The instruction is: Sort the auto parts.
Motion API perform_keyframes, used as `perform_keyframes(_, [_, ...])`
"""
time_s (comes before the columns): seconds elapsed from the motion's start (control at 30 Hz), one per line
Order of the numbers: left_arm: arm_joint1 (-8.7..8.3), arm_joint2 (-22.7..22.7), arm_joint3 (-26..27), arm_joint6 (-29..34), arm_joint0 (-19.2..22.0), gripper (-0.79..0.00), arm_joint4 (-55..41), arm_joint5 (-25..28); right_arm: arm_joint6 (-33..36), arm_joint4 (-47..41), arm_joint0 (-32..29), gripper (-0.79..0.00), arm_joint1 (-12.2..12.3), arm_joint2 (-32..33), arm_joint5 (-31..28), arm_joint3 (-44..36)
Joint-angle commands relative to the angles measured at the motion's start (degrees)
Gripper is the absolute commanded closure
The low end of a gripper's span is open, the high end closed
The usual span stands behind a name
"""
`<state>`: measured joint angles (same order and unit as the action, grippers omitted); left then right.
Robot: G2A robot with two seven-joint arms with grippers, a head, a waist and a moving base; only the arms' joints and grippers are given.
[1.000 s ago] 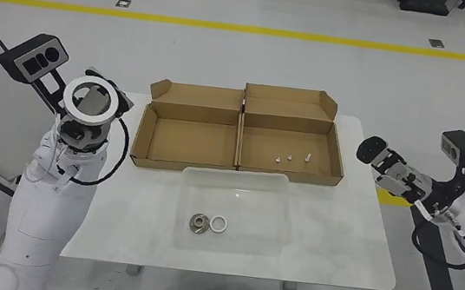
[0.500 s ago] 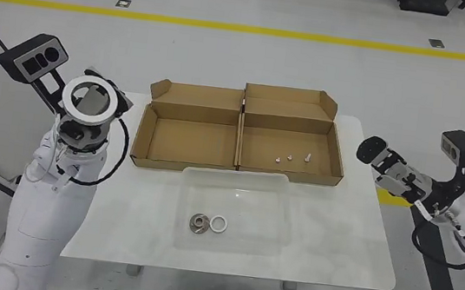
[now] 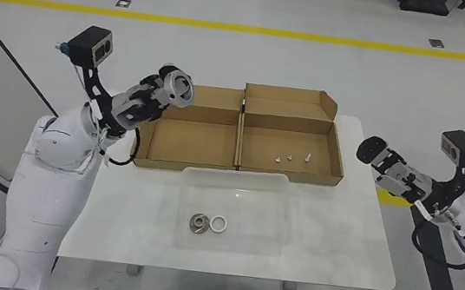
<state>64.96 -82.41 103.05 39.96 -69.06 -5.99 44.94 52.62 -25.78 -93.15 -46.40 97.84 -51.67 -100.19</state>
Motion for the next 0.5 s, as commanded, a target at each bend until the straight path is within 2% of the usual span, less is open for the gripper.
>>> perform_keyframes(0.0, [0.26,1.5,-1.0,-1.6,1.9,0.0,7.3,-1.6,0.0,0.0,0.0,-0.785,0.0,0.0,0.0,0.0])
perform_keyframes(0.2, [0.57,6.5,-4.5,0.1,9.2,0.0,31.4,-2.9,0.0,0.0,0.0,-0.785,0.0,0.0,0.0,0.0])
perform_keyframes(0.47, [1.21,14.5,-8.3,-0.8,14.9,0.0,53.0,-3.8,0.0,0.0,0.0,-0.785,0.0,0.0,0.0,0.0])
